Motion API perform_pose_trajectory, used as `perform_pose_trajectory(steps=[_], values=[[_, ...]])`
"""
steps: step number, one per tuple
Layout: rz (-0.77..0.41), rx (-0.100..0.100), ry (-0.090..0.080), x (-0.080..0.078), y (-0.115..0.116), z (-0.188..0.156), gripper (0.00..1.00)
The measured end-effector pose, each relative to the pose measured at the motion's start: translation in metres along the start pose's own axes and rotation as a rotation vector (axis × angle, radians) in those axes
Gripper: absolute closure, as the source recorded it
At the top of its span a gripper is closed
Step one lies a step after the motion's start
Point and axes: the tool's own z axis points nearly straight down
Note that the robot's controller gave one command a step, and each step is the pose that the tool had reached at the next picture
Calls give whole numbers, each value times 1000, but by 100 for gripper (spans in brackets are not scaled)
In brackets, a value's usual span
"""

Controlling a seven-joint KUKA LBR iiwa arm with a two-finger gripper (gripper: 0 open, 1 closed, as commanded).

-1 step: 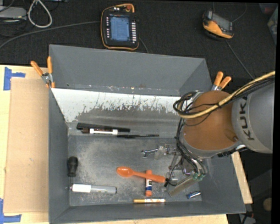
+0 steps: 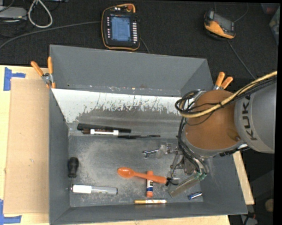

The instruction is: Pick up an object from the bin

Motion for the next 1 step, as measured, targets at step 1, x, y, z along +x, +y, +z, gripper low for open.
perform_pose_trajectory(steps=[1], values=[[191,0,4,10,8,69,0]])
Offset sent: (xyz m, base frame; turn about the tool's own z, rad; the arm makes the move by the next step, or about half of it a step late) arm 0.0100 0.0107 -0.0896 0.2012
